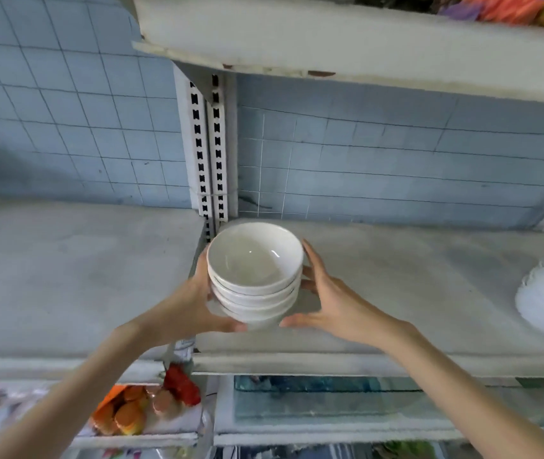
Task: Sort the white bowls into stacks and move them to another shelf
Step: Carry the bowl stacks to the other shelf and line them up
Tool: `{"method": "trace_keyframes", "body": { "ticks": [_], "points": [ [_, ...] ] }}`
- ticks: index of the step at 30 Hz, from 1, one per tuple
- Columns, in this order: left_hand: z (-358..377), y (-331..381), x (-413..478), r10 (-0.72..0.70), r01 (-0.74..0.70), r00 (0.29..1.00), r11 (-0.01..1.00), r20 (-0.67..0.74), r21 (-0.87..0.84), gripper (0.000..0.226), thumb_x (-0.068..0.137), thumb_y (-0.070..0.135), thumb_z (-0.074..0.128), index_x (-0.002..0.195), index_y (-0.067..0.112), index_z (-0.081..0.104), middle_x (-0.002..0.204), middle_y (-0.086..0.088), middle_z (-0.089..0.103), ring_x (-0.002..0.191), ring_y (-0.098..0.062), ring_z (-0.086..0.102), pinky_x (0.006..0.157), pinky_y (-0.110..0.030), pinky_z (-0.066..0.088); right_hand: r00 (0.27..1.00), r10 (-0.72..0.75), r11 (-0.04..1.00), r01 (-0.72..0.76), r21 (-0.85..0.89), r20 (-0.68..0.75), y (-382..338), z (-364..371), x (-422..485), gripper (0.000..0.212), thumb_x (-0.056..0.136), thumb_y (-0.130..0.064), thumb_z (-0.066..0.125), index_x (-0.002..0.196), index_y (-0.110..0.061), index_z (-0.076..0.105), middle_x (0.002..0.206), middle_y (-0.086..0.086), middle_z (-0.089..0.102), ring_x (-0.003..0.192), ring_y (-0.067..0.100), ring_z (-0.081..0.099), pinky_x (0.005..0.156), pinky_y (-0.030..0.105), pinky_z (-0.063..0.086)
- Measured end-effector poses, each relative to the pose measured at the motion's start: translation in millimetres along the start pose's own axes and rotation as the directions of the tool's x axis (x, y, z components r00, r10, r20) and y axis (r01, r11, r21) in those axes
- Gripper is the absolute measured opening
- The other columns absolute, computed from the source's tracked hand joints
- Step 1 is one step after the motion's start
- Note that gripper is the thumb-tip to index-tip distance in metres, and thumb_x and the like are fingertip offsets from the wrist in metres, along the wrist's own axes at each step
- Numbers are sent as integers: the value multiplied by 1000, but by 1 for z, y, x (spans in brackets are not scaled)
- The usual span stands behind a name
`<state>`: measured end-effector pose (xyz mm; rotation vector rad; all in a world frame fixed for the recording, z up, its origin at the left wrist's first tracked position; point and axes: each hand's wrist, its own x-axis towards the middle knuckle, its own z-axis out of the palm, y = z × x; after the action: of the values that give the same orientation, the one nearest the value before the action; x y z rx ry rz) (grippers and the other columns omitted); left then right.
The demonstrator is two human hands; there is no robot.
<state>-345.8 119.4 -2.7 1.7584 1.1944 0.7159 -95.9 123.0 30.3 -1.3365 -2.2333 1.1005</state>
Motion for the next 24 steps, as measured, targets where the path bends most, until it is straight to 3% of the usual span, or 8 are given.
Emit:
{"method": "trace_keyframes", "body": {
  "ticks": [3, 6, 9, 13, 17, 21, 24],
  "points": [
    [6, 0, -1, -26, 24, 998, 999, -59, -34, 130, 58, 25, 90, 148, 31, -4, 136, 27, 39, 127, 8, 41, 99, -9, 37, 996, -75, 997, 74, 33, 46, 6, 3, 15, 129, 70, -40, 78, 134, -47, -34, 150, -19, 23, 134, 2, 35, 113, 30, 29],
    [8, 1, 1, -38, 36, 998, 999, -58, -34, 129, 61, 18, 89, 147, 33, -5, 138, 22, 36, 125, 10, 40, 99, -10, 38, 991, -116, 992, 113, 52, 64, 15, 6, 26, 134, 72, -25, 80, 130, -44, -39, 126, -39, 25, 124, -1, 42, 105, 18, 33],
    [7, -2, 3, -68, 67, 996, 998, -63, -22, 130, 59, 21, 91, 147, 36, -3, 133, 25, 39, 123, 9, 41, 102, -17, 41, 989, -139, 987, 134, 89, 50, 23, 5, 34, 136, 67, -22, 84, 137, -43, -30, 124, -44, 28, 118, -13, 43, 99, 9, 34],
    [8, -5, 4, -74, 71, 991, 997, -108, -27, 129, 54, 22, 92, 147, 33, 3, 127, 27, 44, 118, 9, 45, 94, -12, 44, 988, -153, 978, 150, 142, 10, 30, 4, 41, 134, 58, -22, 89, 146, -36, -12, 120, -54, 34, 120, -20, 38, 104, 20, 38],
    [7, -6, 7, -50, 47, 986, 999, -156, -23, 127, 53, 20, 93, 145, 35, 7, 123, 26, 47, 114, 10, 48, 90, -10, 45, 985, -170, 972, 173, 158, -32, 33, 5, 44, 132, 55, -19, 90, 147, -34, -4, 119, -50, 41, 117, -12, 47, 102, 22, 42],
    [-1, -7, 14, -27, 23, 989, 999, -147, -26, 129, 52, 19, 94, 147, 34, 9, 123, 23, 52, 116, 2, 51, 97, -21, 47, 983, -165, 966, 178, 186, -80, 31, 5, 48, 131, 53, -19, 90, 147, -33, 0, 122, -43, 46, 117, -6, 51, 101, 26, 44],
    [-10, 0, 19, 6, -10, 991, 999, -133, -33, 128, 52, 16, 94, 147, 32, 10, 124, 21, 53, 117, 0, 52, 96, -21, 47, 976, -180, 960, 201, 194, -121, 23, 0, 48, 129, 52, -24, 90, 147, -36, 3, 125, -37, 47, 117, -1, 52, 101, 29, 44]
  ]
}}
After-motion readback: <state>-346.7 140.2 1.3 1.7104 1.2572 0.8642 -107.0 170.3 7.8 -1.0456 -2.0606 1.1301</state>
